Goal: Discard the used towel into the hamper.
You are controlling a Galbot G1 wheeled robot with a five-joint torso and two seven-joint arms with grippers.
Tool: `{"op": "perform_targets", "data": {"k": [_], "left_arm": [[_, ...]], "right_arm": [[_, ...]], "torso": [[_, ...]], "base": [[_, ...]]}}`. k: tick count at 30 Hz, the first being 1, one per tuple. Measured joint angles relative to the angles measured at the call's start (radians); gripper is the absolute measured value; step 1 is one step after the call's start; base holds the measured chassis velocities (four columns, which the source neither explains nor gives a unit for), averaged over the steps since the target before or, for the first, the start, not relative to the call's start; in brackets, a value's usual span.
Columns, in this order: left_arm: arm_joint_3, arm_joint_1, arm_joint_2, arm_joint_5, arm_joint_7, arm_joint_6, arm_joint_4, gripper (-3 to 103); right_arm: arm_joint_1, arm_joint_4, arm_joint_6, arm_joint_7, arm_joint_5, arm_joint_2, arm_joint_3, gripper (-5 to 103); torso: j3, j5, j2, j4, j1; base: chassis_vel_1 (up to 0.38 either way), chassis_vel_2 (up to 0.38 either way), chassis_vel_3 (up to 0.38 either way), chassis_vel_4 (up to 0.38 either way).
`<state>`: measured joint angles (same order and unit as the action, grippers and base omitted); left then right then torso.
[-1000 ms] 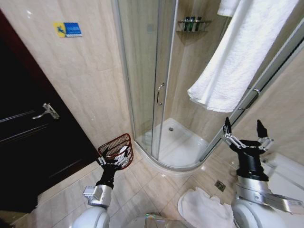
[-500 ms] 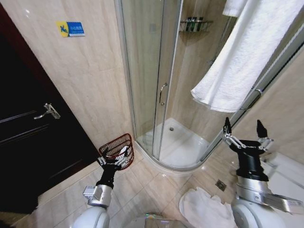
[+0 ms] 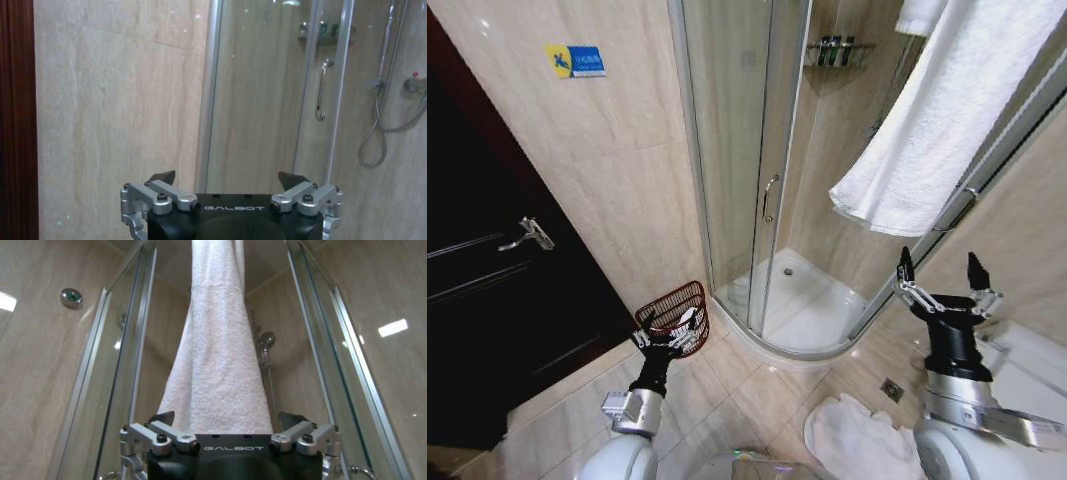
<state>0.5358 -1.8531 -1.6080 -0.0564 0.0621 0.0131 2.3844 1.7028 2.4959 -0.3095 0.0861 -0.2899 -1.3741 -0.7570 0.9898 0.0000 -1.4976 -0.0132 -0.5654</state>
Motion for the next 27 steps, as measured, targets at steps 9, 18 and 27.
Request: {"op": "perform_targets", "data": {"k": [9,18,27], "left_arm": [[0.0,0.0,0.0,0.0,0.0,0.0,0.0,100],[0.0,0.0,0.0,0.0,0.0,0.0,0.0,100],[0.0,0.0,0.0,0.0,0.0,0.0,0.0,100]], "right_arm": [[0.0,0.0,0.0,0.0,0.0,0.0,0.0,100],[-0.001,0.0,0.002,0.001,-0.001,0.002,-0.001,100],[-0.147,0.004,0.159,0.133,-0.156,0.231,-0.159,100]], "torso": [[0.0,0.0,0.0,0.0,0.0],[0.0,0.0001,0.0,0.0,0.0],[0.0,0.0003,0.0,-0.0001,0.0]], "base": [[0.0,0.0,0.0,0.0],[0.0,0.0,0.0,0.0],[0.0,0.0,0.0,0.0]]}}
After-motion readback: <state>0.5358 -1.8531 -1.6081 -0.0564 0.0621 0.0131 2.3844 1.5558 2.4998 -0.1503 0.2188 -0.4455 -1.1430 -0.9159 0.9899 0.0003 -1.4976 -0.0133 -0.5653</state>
